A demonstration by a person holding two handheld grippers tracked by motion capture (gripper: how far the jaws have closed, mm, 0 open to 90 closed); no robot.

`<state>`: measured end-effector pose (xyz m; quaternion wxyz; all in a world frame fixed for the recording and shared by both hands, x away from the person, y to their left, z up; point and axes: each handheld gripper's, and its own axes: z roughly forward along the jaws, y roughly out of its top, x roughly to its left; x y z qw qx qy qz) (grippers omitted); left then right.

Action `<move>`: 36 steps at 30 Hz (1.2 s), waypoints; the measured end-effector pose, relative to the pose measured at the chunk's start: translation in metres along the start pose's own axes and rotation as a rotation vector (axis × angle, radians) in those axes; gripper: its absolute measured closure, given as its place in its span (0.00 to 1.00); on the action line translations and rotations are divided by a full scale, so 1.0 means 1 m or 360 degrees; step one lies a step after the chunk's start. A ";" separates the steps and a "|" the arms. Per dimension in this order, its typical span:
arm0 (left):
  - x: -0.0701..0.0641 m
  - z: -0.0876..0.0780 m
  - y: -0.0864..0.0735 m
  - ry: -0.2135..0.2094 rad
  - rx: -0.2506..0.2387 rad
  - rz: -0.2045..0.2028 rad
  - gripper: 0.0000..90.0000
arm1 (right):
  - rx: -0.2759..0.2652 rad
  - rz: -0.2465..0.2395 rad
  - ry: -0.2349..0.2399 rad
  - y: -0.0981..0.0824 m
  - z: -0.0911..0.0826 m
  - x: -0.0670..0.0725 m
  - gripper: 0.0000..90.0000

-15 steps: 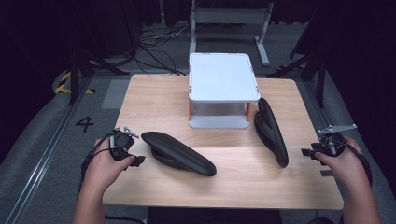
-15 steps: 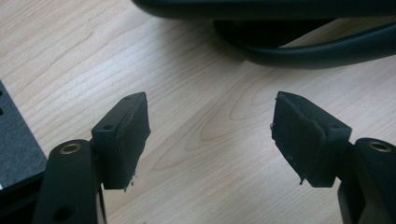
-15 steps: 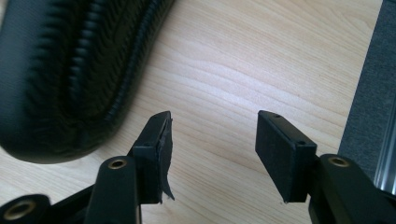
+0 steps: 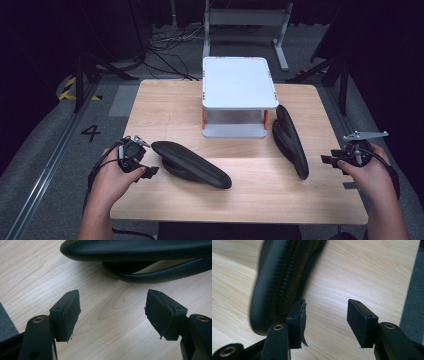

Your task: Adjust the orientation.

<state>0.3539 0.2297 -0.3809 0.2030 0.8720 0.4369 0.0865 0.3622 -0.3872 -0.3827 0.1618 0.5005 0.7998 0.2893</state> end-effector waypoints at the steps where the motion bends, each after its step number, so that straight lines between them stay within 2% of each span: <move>1: 0.000 0.000 0.000 -0.0002 0.0001 -0.0011 0.33 | -0.0030 -0.0035 0.0046 0.004 -0.002 0.007 0.56; 6: -0.003 -0.001 0.001 -0.0002 0.0008 -0.0005 0.33 | -0.0087 -0.0100 0.0112 0.013 -0.008 0.025 0.56; 7: -0.004 -0.001 0.000 -0.0002 0.0007 -0.0005 0.33 | -0.0087 -0.0100 0.0112 0.013 -0.008 0.025 0.56; 10: -0.005 -0.003 -0.001 -0.0014 -0.0003 0.0019 0.33 | -0.0113 -0.0183 0.0156 0.021 -0.009 0.042 0.55; 13: -0.007 -0.005 -0.005 -0.0005 -0.0023 0.0010 0.33 | -0.0124 -0.0238 0.0210 0.028 -0.006 0.059 0.54; 17: -0.008 -0.008 -0.011 -0.0017 -0.0044 0.0028 0.32 | -0.0114 -0.0337 0.0276 0.038 0.005 0.081 0.53; 18: -0.008 -0.008 -0.011 -0.0017 -0.0044 0.0028 0.32 | -0.0114 -0.0337 0.0276 0.038 0.005 0.081 0.53; 24: -0.014 -0.012 -0.017 -0.0034 -0.0064 0.0050 0.32 | -0.0079 -0.0446 0.0387 0.048 0.025 0.111 0.49; 27: -0.016 -0.012 -0.017 -0.0070 -0.0083 0.0049 0.32 | -0.0065 -0.0484 0.0410 0.050 0.034 0.122 0.48; 29: -0.016 -0.011 -0.017 -0.0067 -0.0079 0.0054 0.32 | -0.0056 -0.0510 0.0435 0.050 0.040 0.133 0.46; 30: -0.016 -0.011 -0.017 -0.0067 -0.0079 0.0054 0.32 | -0.0056 -0.0510 0.0435 0.050 0.040 0.133 0.46; 36: -0.016 -0.007 -0.016 -0.0079 -0.0056 0.0044 0.32 | -0.0004 -0.0646 0.0553 0.049 0.064 0.177 0.44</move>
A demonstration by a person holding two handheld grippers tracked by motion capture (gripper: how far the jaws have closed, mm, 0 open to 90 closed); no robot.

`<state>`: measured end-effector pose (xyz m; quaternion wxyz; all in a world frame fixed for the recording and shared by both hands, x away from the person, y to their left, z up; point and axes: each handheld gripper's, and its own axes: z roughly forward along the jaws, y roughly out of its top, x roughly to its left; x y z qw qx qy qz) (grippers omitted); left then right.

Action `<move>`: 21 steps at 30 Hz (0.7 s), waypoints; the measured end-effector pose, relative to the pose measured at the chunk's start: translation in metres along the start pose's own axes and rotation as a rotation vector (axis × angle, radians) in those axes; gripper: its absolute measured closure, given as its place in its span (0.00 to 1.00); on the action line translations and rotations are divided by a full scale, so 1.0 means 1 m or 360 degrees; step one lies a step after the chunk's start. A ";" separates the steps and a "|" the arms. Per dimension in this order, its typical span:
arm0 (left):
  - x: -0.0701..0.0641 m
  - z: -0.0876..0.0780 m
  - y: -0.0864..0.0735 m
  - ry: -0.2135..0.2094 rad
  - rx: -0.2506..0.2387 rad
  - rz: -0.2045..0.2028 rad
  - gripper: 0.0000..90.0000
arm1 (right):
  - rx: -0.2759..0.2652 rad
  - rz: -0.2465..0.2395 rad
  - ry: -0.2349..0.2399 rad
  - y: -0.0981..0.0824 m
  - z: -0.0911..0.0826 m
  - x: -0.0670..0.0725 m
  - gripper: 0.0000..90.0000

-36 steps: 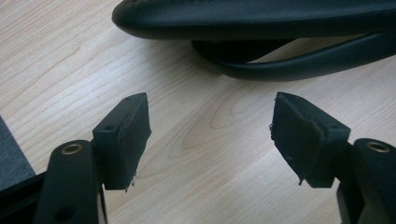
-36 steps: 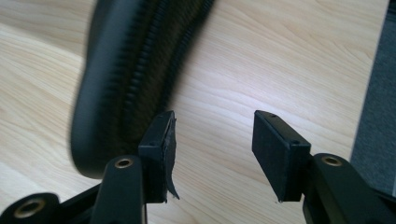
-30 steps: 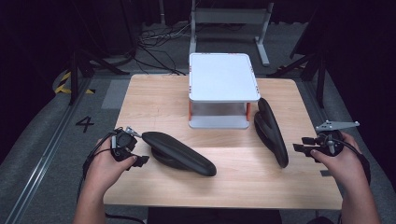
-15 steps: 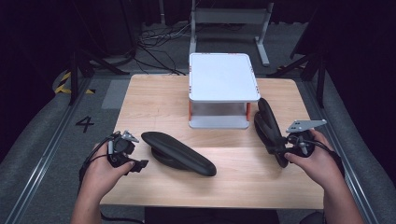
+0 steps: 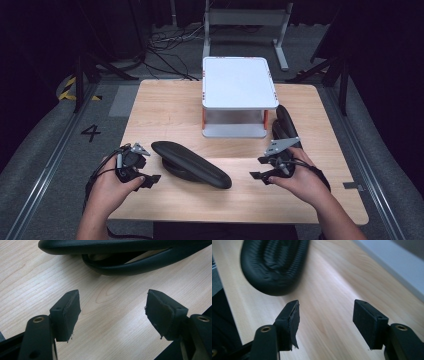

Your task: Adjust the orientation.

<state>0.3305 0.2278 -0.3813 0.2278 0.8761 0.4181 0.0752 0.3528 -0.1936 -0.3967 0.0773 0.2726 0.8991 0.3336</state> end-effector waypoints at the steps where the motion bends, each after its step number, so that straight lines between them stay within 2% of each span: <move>1: 0.000 0.000 0.000 0.0002 0.0006 -0.0014 0.32 | 0.0000 0.0000 0.0000 0.000 0.000 0.000 0.44; 2: 0.001 0.000 0.001 0.0008 0.0006 0.0004 0.32 | -0.0002 -0.0056 0.0025 0.004 0.010 0.009 0.43; 4: 0.001 0.000 0.001 0.0004 0.0004 0.0000 0.32 | 0.0000 -0.0079 0.0032 0.005 0.012 0.013 0.42; 6: 0.002 0.001 0.001 -0.0005 0.0001 0.0001 0.32 | 0.0000 -0.0151 0.0054 0.009 0.019 0.023 0.41; 7: 0.001 0.001 0.001 -0.0003 0.0009 -0.0012 0.32 | -0.0003 -0.0167 0.0071 0.010 0.021 0.027 0.41; 11: 0.002 0.002 0.002 -0.0003 0.0009 0.0006 0.32 | -0.0033 -0.0215 0.0130 0.015 0.026 0.041 0.39; 17: 0.001 0.005 0.003 -0.0004 0.0028 0.0007 0.32 | -0.0038 -0.0296 0.0145 0.021 0.036 0.051 0.39; 21: 0.001 0.007 0.003 -0.0011 0.0036 0.0008 0.32 | -0.0087 -0.0351 0.0165 0.026 0.046 0.058 0.40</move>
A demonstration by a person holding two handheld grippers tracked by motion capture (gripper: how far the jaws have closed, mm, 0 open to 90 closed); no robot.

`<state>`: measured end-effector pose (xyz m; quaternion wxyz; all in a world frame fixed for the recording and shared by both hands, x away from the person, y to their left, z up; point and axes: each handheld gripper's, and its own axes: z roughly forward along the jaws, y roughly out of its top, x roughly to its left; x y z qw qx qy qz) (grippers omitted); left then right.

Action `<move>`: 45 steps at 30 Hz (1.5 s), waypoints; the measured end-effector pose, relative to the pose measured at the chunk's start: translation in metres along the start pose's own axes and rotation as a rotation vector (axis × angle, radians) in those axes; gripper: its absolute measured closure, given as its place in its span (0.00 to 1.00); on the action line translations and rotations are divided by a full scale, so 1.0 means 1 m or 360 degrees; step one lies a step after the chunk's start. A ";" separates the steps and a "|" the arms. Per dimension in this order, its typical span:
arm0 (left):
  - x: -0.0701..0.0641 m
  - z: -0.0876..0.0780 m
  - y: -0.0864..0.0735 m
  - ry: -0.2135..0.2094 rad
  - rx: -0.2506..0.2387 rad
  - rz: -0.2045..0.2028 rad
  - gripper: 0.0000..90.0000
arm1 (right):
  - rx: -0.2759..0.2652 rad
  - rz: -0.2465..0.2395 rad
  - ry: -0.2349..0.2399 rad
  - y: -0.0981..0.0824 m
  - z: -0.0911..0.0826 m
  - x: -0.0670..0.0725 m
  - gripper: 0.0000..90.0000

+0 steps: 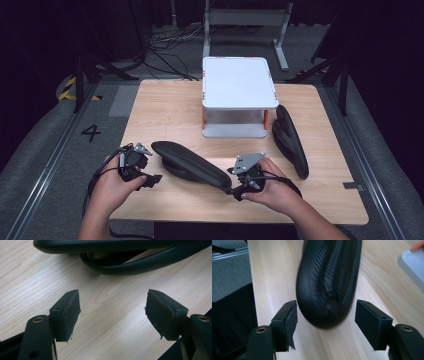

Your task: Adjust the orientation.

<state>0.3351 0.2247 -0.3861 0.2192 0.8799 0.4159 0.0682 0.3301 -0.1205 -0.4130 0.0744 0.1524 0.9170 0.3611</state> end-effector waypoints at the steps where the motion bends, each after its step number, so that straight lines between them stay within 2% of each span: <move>1: 0.000 0.000 0.000 -0.0003 0.0002 -0.0003 0.32 | 0.0006 -0.0025 -0.0002 0.001 0.003 0.001 0.40; 6: 0.001 0.001 0.000 -0.0003 0.0001 0.0004 0.32 | 0.0017 -0.0052 -0.0029 0.001 0.011 0.002 0.45; 8: 0.002 0.002 0.000 0.0000 0.0005 0.0007 0.32 | 0.0024 -0.0064 0.0001 0.001 0.011 0.003 0.49; 10: 0.002 0.002 0.001 -0.0003 0.0011 0.0011 0.32 | 0.0006 -0.0095 0.0020 0.001 0.010 0.002 0.60; 12: 0.001 0.003 0.001 -0.0007 0.0003 0.0001 0.32 | -0.0006 -0.0058 0.0055 0.001 0.007 0.003 0.67; 14: 0.002 0.003 0.001 -0.0005 0.0004 0.0016 0.32 | 0.0001 -0.0028 0.0066 0.001 0.006 0.004 0.68; 15: 0.002 0.002 0.002 -0.0005 0.0005 0.0016 0.32 | 0.0008 0.0014 0.0067 0.000 0.002 0.004 0.69; 18: 0.002 0.003 0.004 -0.0011 0.0001 0.0015 0.32 | 0.0012 0.0016 0.0088 -0.002 -0.002 0.005 0.69; 21: 0.002 0.005 0.007 -0.0019 0.0000 0.0030 0.32 | 0.0021 0.0067 0.0175 -0.006 -0.014 0.009 0.69; 23: 0.001 0.007 0.010 -0.0024 0.0003 0.0040 0.32 | 0.0018 0.0111 0.0259 -0.010 -0.022 0.010 0.69; 25: 0.001 0.007 0.012 -0.0031 0.0008 0.0047 0.32 | 0.0025 0.0166 0.0310 -0.015 -0.029 0.009 0.69; 27: -0.001 0.011 0.018 -0.0036 0.0014 0.0075 0.32 | -0.0016 0.0306 0.0341 -0.023 -0.034 0.001 0.69; 28: -0.001 0.011 0.018 -0.0036 0.0014 0.0075 0.32 | -0.0016 0.0306 0.0341 -0.023 -0.034 0.001 0.69; 29: -0.002 0.011 0.020 -0.0043 0.0013 0.0073 0.32 | 0.0005 0.0360 0.0338 -0.027 -0.034 -0.003 0.69; 30: -0.002 0.012 0.021 -0.0049 0.0006 0.0080 0.32 | 0.0063 0.0433 0.0272 -0.034 -0.035 -0.009 0.70; 32: -0.002 0.013 0.024 -0.0053 0.0014 0.0092 0.32 | 0.0069 0.0447 0.0251 -0.036 -0.035 -0.011 0.70; 33: -0.002 0.015 0.025 -0.0059 0.0016 0.0092 0.32 | 0.0062 0.0539 0.0213 -0.044 -0.037 -0.017 0.71; 34: -0.002 0.017 0.027 -0.0060 0.0018 0.0105 0.32 | 0.0064 0.0558 0.0186 -0.046 -0.038 -0.020 0.71; 35: -0.002 0.017 0.027 -0.0060 0.0018 0.0105 0.32 | 0.0064 0.0558 0.0186 -0.046 -0.038 -0.020 0.71; 36: -0.002 0.018 0.029 -0.0061 0.0024 0.0108 0.32 | 0.0092 0.0584 0.0060 -0.052 -0.042 -0.025 0.71; 37: -0.002 0.019 0.029 -0.0060 0.0028 0.0107 0.32 | 0.0092 0.0584 0.0060 -0.052 -0.042 -0.025 0.71; 41: -0.004 0.023 0.032 -0.0073 0.0039 0.0120 0.32 | 0.0126 0.0614 -0.0029 -0.059 -0.043 -0.033 0.69; 42: -0.004 0.024 0.032 -0.0077 0.0040 0.0122 0.32 | 0.0154 0.0600 -0.0088 -0.060 -0.044 -0.035 0.67; 45: -0.005 0.025 0.033 -0.0070 0.0046 0.0128 0.32 | 0.0120 0.0601 -0.0123 -0.060 -0.046 -0.036 0.62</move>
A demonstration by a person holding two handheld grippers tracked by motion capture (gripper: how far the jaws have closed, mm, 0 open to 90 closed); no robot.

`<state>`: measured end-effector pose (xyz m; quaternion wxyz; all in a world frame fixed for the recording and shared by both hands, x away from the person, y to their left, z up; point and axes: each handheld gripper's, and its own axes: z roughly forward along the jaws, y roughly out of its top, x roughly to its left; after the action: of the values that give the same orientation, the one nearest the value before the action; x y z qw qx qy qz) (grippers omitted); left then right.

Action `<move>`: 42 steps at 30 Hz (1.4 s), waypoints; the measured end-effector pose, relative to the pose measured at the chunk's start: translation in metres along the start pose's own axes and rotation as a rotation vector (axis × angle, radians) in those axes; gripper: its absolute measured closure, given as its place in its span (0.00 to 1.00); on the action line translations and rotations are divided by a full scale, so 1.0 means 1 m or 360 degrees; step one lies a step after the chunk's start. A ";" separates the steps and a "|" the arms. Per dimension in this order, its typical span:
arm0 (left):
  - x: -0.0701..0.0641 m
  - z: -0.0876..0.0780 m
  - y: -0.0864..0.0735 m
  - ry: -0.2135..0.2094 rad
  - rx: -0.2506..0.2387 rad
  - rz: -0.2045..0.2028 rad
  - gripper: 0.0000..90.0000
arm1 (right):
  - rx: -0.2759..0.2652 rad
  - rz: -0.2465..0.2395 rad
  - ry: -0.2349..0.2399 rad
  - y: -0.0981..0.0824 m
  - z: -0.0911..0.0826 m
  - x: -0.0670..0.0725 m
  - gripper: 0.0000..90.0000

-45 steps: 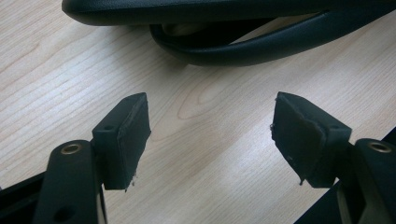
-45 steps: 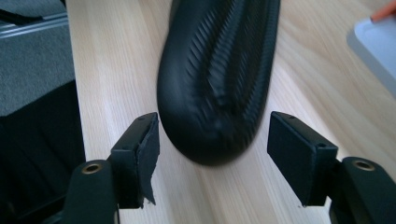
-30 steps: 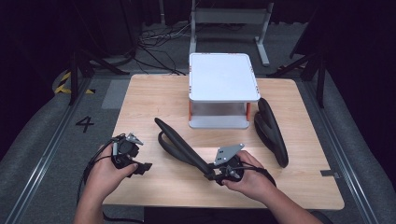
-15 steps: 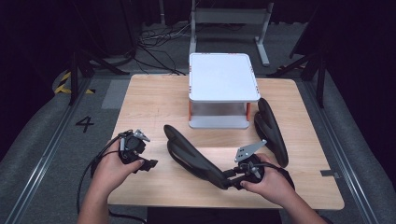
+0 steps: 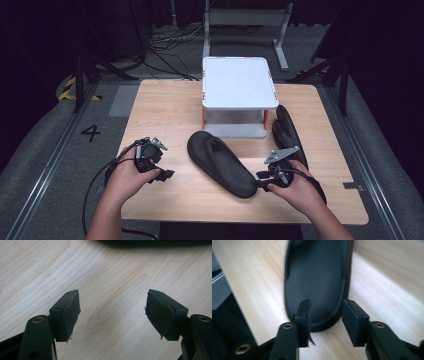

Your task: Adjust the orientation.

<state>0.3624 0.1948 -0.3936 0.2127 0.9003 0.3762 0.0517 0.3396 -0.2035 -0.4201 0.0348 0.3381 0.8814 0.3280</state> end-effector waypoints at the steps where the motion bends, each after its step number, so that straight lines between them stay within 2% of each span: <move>1: 0.000 0.000 0.000 -0.0002 0.0002 -0.0003 0.32 | -0.0018 -0.0008 -0.0010 0.001 -0.001 -0.001 0.61; 3: -0.001 0.003 0.000 0.0003 0.0004 -0.0008 0.32 | -0.0039 -0.0003 -0.0055 0.002 -0.002 -0.003 0.63; 5: -0.003 0.006 0.001 0.0009 0.0018 -0.0014 0.32 | -0.0024 -0.0016 -0.0129 0.001 -0.001 -0.006 0.65; 10: -0.009 0.019 0.006 0.0012 0.0043 0.0020 0.40 | 0.0086 -0.0035 -0.0254 -0.002 0.009 -0.014 0.73; 15: -0.009 0.022 0.007 0.0023 0.0062 -0.0002 0.43 | 0.0191 -0.0067 -0.0284 -0.005 0.019 -0.016 0.77; 17: -0.008 0.025 0.007 0.0021 0.0072 -0.0019 0.45 | 0.0228 -0.0056 -0.0241 -0.007 0.024 -0.013 0.78; 18: -0.007 0.026 0.007 0.0017 0.0080 -0.0022 0.45 | 0.0249 -0.0041 -0.0180 -0.008 0.026 -0.010 0.82; 20: -0.007 0.030 0.007 -0.0008 0.0097 -0.0032 0.44 | 0.0262 -0.0029 -0.0113 -0.009 0.026 -0.005 0.80; 21: -0.007 0.033 0.007 -0.0031 0.0105 -0.0016 0.43 | 0.0275 -0.0029 -0.0062 -0.009 0.026 -0.002 0.80; 22: -0.007 0.034 0.008 -0.0035 0.0113 -0.0014 0.42 | 0.0286 -0.0048 -0.0003 -0.009 0.026 0.005 0.80; 23: -0.007 0.034 0.008 -0.0035 0.0113 -0.0014 0.42 | 0.0286 -0.0048 -0.0003 -0.009 0.026 0.005 0.80; 24: -0.007 0.037 0.009 -0.0027 0.0123 -0.0016 0.42 | 0.0316 -0.0106 0.0065 -0.009 0.028 0.019 0.80; 25: -0.007 0.037 0.009 -0.0027 0.0123 -0.0016 0.42 | 0.0326 -0.0126 0.0100 -0.009 0.029 0.027 0.79; 26: -0.006 0.038 0.010 -0.0026 0.0125 -0.0006 0.42 | 0.0335 -0.0143 0.0122 -0.008 0.031 0.034 0.80; 27: -0.006 0.038 0.010 -0.0026 0.0125 -0.0006 0.42 | 0.0335 -0.0143 0.0122 -0.008 0.031 0.034 0.80; 28: -0.006 0.038 0.011 -0.0028 0.0122 -0.0012 0.42 | 0.0351 -0.0190 0.0081 -0.006 0.031 0.041 0.77; 30: -0.005 0.038 0.012 -0.0019 0.0116 -0.0008 0.43 | 0.0335 -0.0185 0.0088 -0.005 0.030 0.042 0.76; 31: -0.005 0.039 0.013 -0.0008 0.0109 -0.0013 0.43 | 0.0303 -0.0163 0.0120 -0.005 0.028 0.040 0.76; 32: -0.005 0.040 0.014 0.0009 0.0102 -0.0017 0.47 | 0.0263 -0.0131 0.0085 -0.004 0.022 0.034 0.75; 33: -0.004 0.042 0.016 0.0040 0.0095 -0.0019 0.47 | 0.0263 -0.0131 0.0085 -0.004 0.022 0.034 0.75; 34: -0.004 0.044 0.019 0.0068 0.0093 -0.0030 0.50 | 0.0251 -0.0124 0.0034 -0.004 0.019 0.030 0.75; 35: -0.003 0.051 0.024 0.0110 0.0102 -0.0045 0.59 | 0.0218 -0.0099 -0.0030 -0.005 0.012 0.022 0.75; 36: -0.003 0.051 0.024 0.0110 0.0102 -0.0045 0.62 | 0.0218 -0.0099 -0.0030 -0.005 0.012 0.022 0.75; 37: -0.003 0.058 0.029 0.0148 0.0121 -0.0043 0.65 | 0.0174 -0.0066 -0.0074 -0.006 0.003 0.015 0.76; 40: -0.001 0.064 0.033 0.0157 0.0111 -0.0060 0.74 | 0.0112 -0.0044 -0.0113 -0.007 -0.008 0.011 0.76; 42: 0.000 0.069 0.038 0.0155 0.0102 -0.0071 0.76 | 0.0092 -0.0037 -0.0124 -0.008 -0.011 0.010 0.76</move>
<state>0.4045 0.1475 -0.4398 0.1662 0.8944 0.4076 0.0787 0.3243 -0.2078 -0.4141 0.0630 0.3411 0.8924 0.2884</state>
